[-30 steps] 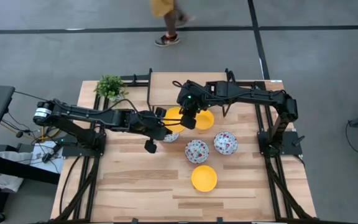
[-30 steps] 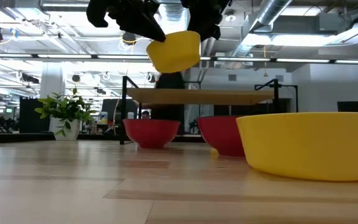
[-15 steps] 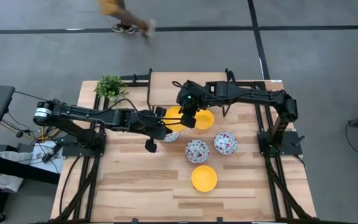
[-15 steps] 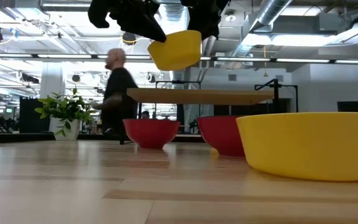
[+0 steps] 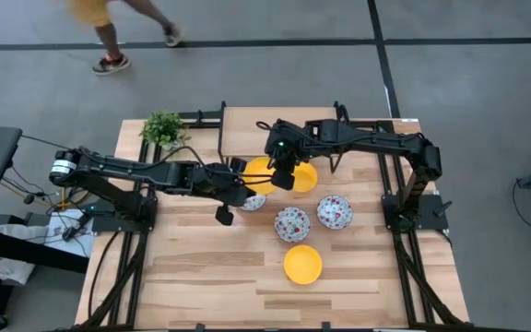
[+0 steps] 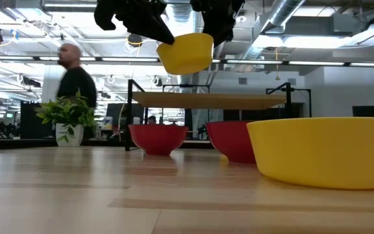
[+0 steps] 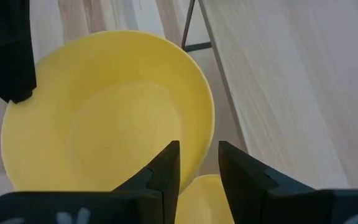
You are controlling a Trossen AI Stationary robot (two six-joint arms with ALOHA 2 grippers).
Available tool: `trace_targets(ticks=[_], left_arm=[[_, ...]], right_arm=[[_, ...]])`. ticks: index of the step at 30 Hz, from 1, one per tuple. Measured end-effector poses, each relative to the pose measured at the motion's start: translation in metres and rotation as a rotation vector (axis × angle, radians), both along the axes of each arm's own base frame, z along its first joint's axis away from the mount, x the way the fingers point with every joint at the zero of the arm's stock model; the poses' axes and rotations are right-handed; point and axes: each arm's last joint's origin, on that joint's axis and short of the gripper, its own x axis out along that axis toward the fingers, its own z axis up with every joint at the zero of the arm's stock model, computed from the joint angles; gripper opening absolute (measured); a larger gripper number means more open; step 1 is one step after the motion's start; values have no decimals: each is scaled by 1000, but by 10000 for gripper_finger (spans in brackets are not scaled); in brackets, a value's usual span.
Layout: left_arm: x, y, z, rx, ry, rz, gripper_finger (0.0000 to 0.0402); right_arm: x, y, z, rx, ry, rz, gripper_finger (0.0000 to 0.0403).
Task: Pick & Place Mini bowls
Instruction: Put the left yellow bowl on the shelf
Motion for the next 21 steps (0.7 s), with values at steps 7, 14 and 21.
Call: trace_targets(ticks=[7, 14, 21], left_arm=[[0, 0, 1, 0, -8, 1, 10], [1, 0, 2, -1, -19, 0, 10], [1, 0, 2, -1, -25, 1, 10]], right_arm=[[0, 0, 0, 33, -3, -13, 35], [0, 0, 0, 45, -6, -29, 8], [-1, 0, 0, 48, -4, -28, 1]])
